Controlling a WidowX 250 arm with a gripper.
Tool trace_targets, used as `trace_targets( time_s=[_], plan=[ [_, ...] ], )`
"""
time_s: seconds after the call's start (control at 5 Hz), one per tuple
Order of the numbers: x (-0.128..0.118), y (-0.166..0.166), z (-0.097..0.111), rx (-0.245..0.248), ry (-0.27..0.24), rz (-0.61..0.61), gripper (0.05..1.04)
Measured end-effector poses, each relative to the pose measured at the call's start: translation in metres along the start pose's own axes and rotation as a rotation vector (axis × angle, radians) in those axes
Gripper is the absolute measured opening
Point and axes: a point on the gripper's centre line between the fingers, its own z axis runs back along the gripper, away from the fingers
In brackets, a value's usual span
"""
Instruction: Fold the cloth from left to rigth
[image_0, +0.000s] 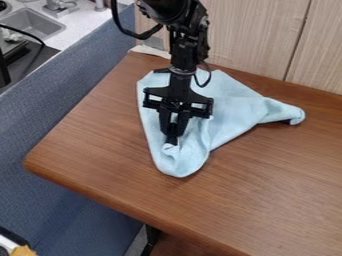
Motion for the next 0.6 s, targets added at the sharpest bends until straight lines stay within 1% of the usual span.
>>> trace_targets(
  time_s=[0.2,0.4,0.6],
  plan=[
    [-0.002,0.000,-0.001,-0.001,-0.001,0.006,0.126],
    [-0.006,0.008,0.004,-0.020,-0.006,0.034,0.079],
    [-0.008,0.014,0.020,-0.043,-0.025,0.058,0.074]
  ],
)
